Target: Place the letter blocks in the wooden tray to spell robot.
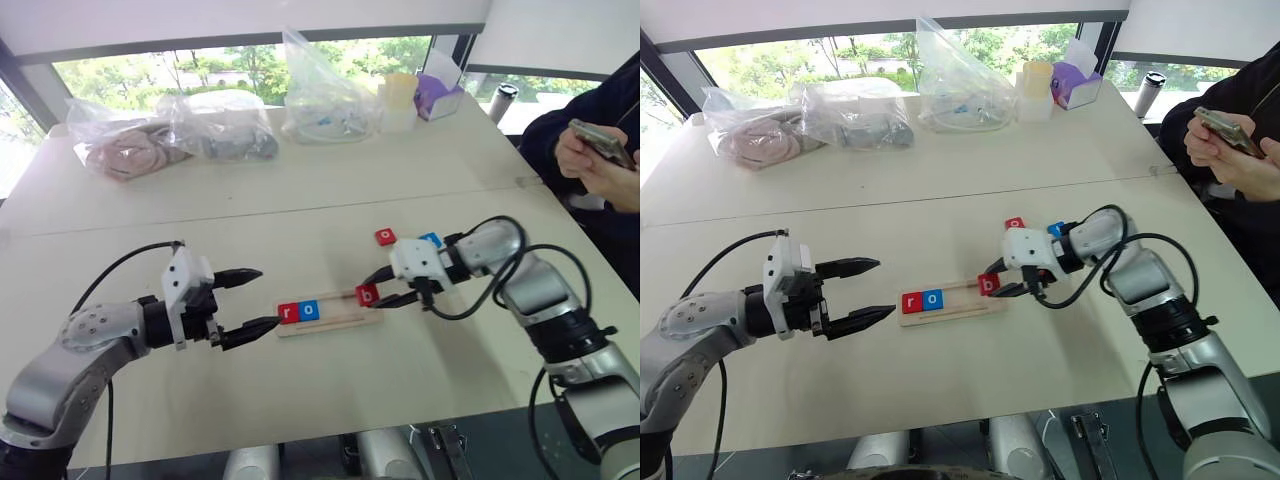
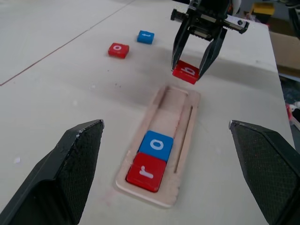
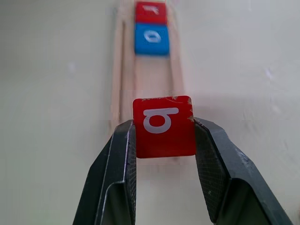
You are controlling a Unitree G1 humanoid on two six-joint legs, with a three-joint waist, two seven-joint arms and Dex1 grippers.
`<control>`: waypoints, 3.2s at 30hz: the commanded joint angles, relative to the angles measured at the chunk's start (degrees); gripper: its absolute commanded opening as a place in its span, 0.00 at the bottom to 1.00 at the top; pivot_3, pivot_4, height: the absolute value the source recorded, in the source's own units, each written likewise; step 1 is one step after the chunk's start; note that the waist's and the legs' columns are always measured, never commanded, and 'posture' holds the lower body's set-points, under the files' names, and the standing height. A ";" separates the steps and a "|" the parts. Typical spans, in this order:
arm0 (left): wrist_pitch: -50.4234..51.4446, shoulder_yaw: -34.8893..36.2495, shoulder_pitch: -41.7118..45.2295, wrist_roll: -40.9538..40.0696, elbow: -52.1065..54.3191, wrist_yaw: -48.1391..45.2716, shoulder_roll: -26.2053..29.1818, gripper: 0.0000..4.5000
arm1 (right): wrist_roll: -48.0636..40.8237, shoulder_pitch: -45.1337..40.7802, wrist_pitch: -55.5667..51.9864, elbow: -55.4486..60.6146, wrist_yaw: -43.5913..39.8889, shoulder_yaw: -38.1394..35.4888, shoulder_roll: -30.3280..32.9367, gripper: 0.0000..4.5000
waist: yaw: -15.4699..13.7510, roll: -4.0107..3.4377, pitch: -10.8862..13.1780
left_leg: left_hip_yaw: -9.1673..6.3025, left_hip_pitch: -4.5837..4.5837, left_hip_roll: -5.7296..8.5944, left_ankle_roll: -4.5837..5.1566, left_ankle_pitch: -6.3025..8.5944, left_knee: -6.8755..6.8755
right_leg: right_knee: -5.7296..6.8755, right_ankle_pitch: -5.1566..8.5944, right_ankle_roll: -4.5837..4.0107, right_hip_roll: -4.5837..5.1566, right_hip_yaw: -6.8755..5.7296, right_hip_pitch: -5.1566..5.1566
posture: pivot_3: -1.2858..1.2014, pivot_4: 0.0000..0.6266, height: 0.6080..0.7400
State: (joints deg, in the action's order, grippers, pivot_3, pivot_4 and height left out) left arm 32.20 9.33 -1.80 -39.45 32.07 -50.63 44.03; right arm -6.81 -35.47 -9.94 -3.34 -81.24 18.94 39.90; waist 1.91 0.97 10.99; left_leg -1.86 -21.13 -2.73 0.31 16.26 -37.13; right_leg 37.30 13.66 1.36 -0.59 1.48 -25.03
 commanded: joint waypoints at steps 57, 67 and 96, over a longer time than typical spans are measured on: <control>-0.86 1.60 -2.14 0.05 4.19 3.14 -0.66 1.00 | 2.94 -3.63 -5.93 -0.25 8.84 2.95 -11.04 0.99 | 0.30 0.00 0.00 | -0.03 0.00 -0.01 0.00 0.00 0.01 | 0.02 -0.01 -0.01 0.00 -0.01 -0.02 | 0.52 0.24 1.00; -1.55 0.95 -2.43 0.95 4.09 3.62 -1.37 1.00 | 6.06 -7.94 -24.98 -4.91 37.72 -11.43 -14.82 0.99 | 0.27 0.01 -0.01 | -0.03 -0.07 0.00 -0.01 0.00 0.02 | 0.03 -0.01 -0.02 0.02 0.01 -0.07 | 0.52 0.24 1.00; -2.41 -1.70 0.83 3.62 1.25 2.42 -2.30 1.00 | 1.05 0.41 -58.76 8.16 59.46 -20.50 -23.93 0.25 | 0.46 0.00 -0.04 | -0.02 -0.19 0.01 0.00 0.00 0.04 | 0.05 -0.03 0.02 0.00 0.03 -0.22 | 0.52 0.24 1.00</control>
State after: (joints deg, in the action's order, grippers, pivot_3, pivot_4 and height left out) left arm 30.89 7.76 -1.66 -36.08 33.09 -48.25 42.03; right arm -4.88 -35.73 -66.84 2.56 -22.57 -0.45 16.32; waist 2.37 0.98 10.96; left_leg -1.88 -21.32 -2.72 0.31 16.26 -37.09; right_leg 37.35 13.63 1.38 -0.58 1.50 -25.25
